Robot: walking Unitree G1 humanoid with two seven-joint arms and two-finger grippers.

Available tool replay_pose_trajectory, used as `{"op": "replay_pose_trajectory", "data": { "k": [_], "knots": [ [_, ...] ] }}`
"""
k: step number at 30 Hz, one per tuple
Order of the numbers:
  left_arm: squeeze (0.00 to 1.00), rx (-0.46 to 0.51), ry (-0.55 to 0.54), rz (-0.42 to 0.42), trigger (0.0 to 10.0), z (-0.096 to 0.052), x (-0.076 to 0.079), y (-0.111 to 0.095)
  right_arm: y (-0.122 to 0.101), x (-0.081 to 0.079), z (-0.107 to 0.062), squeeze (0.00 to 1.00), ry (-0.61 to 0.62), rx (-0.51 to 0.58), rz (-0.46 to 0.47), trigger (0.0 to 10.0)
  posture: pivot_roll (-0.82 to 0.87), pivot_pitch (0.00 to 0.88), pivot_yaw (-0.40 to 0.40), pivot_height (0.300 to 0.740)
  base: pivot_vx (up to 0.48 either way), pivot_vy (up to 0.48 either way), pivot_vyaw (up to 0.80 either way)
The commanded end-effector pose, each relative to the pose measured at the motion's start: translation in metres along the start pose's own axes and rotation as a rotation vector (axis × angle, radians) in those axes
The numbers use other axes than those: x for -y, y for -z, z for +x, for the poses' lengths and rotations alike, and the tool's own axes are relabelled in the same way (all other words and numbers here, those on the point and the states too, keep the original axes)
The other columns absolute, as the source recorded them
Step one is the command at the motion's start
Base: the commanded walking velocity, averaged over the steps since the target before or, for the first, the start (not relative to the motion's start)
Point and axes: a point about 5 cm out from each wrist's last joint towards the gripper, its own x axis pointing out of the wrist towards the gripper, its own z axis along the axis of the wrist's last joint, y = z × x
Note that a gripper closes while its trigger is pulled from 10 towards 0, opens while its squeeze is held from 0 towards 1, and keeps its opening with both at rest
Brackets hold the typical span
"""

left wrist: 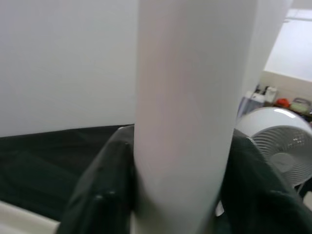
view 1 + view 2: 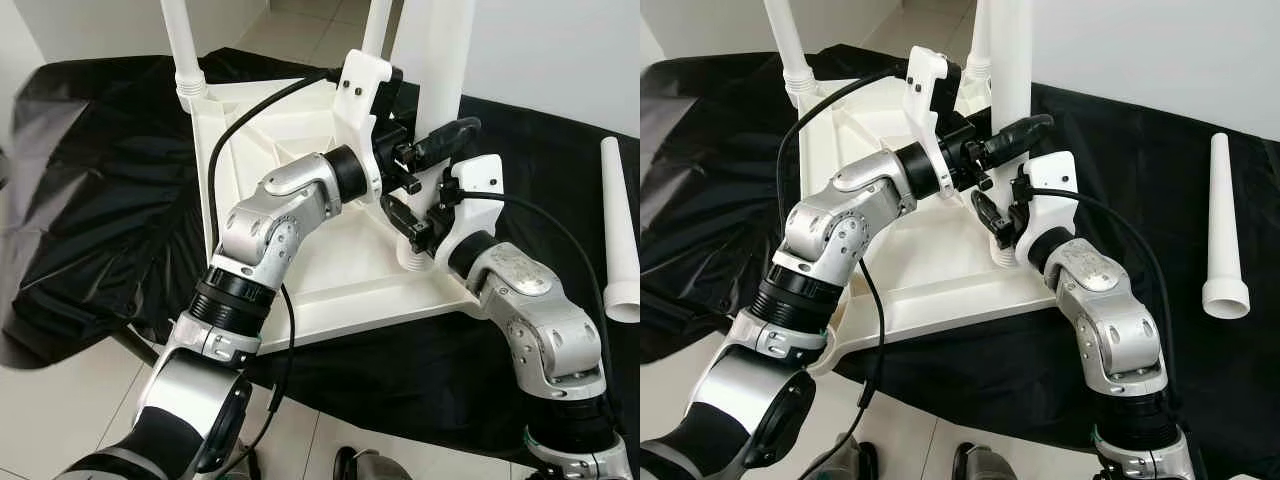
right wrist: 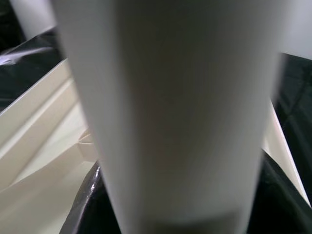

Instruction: Building children table

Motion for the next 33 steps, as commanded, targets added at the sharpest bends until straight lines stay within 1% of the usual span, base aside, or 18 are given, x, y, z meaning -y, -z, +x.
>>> {"op": "replay_pose_trajectory", "data": {
  "k": [1, 2, 4, 5, 6, 12, 13, 14, 15, 16, 17, 18, 20, 21, 24, 26, 29, 33],
  "knots": [
    [0.73, 0.04, 0.097, 0.01, 10.0, 0.01, 0.017, -0.008, 0.011, 0.006, 0.001, 0.0, 0.047, -0.062, 0.008, 10.0, 0.01, 0.144, -0.041, 0.74, 0.0, 0.0, 0.0],
    [1.0, 0.042, 0.099, -0.001, 10.0, 0.009, 0.018, -0.008, 0.011, 0.006, 0.001, 0.0, 0.05, -0.067, 0.009, 10.0, 0.02, 0.141, -0.042, 0.74, 0.0, 0.0, 0.0],
    [1.0, 0.044, 0.102, 0.002, 10.0, 0.01, 0.018, -0.009, 0.012, 0.006, 0.002, 0.0, 0.055, -0.066, 0.009, 10.0, 0.02, 0.139, -0.042, 0.74, 0.0, 0.0, 0.0],
    [0.17, 0.046, 0.104, 0.002, 10.0, 0.01, 0.019, -0.009, 0.012, 0.006, 0.002, 0.0, 0.057, -0.064, 0.009, 10.0, 0.02, 0.135, -0.042, 0.74, 0.0, 0.0, 0.0],
    [0.0, 0.048, 0.103, 0.003, 10.0, 0.01, 0.019, -0.01, 0.012, 0.005, 0.003, 0.0, 0.058, -0.063, 0.009, 10.0, 0.02, 0.134, -0.042, 0.74, 0.0, 0.0, 0.0],
    [0.0, 0.051, 0.1, 0.0, 10.0, 0.01, 0.02, -0.011, 0.011, 0.004, 0.004, 0.0, 0.057, -0.054, 0.0, 10.0, 0.02, 0.132, -0.042, 0.74, 0.0, 0.0, 0.0],
    [0.0, 0.057, 0.087, -0.016, 10.0, 0.01, 0.017, -0.012, 0.011, 0.004, 0.004, 0.0, 0.059, -0.043, -0.004, 10.0, 0.02, 0.127, -0.042, 0.74, 0.0, 0.0, 0.0],
    [0.0, 0.061, 0.074, -0.028, 10.0, 0.01, 0.015, -0.013, 0.01, 0.004, 0.004, 0.0, 0.061, -0.033, -0.01, 10.0, 0.02, 0.127, -0.042, 0.74, 0.0, 0.0, 0.0],
    [0.0, 0.068, 0.043, -0.049, 10.0, 0.009, 0.009, -0.016, 0.011, 0.005, 0.004, 0.0, 0.066, -0.031, -0.016, 10.0, 0.02, 0.126, -0.043, 0.74, 0.0, 0.0, 0.0],
    [0.0, 0.068, 0.043, -0.049, 10.0, 0.009, 0.009, -0.016, 0.011, 0.005, 0.004, 0.0, 0.066, -0.031, -0.016, 10.0, 0.02, 0.126, -0.043, 0.74, 0.0, 0.0, 0.0],
    [0.0, 0.074, 0.021, -0.07, 10.0, 0.009, 0.004, -0.018, 0.012, 0.005, 0.004, 0.0, 0.069, -0.032, -0.021, 10.0, 0.02, 0.125, -0.042, 0.74, 0.0, 0.0, 0.0],
    [0.0, 0.095, -0.032, -0.084, 10.0, 0.007, -0.006, -0.023, 0.014, 0.006, 0.003, 0.0, 0.072, -0.036, -0.033, 10.0, 0.02, 0.123, -0.04, 0.74, 0.0, 0.0, 0.0],
    [0.0, 0.095, -0.032, -0.084, 10.0, 0.007, -0.006, -0.023, 0.014, 0.006, 0.003, 0.0, 0.072, -0.036, -0.033, 10.0, 0.02, 0.123, -0.04, 0.74, 0.0, 0.0, 0.0],
    [0.0, 0.131, -0.068, -0.121, 10.0, 0.005, -0.016, -0.032, 0.015, 0.006, 0.003, 0.0, 0.071, -0.04, -0.042, 10.0, 0.02, 0.122, -0.037, 0.74, 0.0, 0.0, 0.0],
    [0.0, 0.143, -0.075, -0.132, 10.0, 0.004, -0.018, -0.035, 0.016, 0.006, 0.002, 0.0, 0.071, -0.041, -0.043, 10.0, 0.02, 0.122, -0.037, 0.74, 0.0, 0.0, 0.0],
    [0.0, 0.164, -0.081, -0.165, 10.0, 0.004, -0.022, -0.041, 0.017, 0.007, 0.003, 0.0, 0.076, -0.044, -0.045, 10.0, 0.02, 0.126, -0.035, 0.74, 0.0, 0.0, 0.0],
    [0.0, 0.163, -0.082, -0.16, 10.0, 0.004, -0.023, -0.041, 0.018, 0.008, 0.003, 0.0, 0.086, -0.039, -0.045, 10.0, 0.02, 0.127, -0.035, 0.74, 0.0, 0.0, 0.0],
    [0.0, 0.163, -0.114, -0.179, 10.0, 0.0, -0.025, -0.039, 0.02, 0.013, 0.001, 0.0, 0.138, -0.03, -0.017, 10.0, 0.02, 0.131, -0.032, 0.74, 0.0, 0.0, 0.0]
  ]
}}
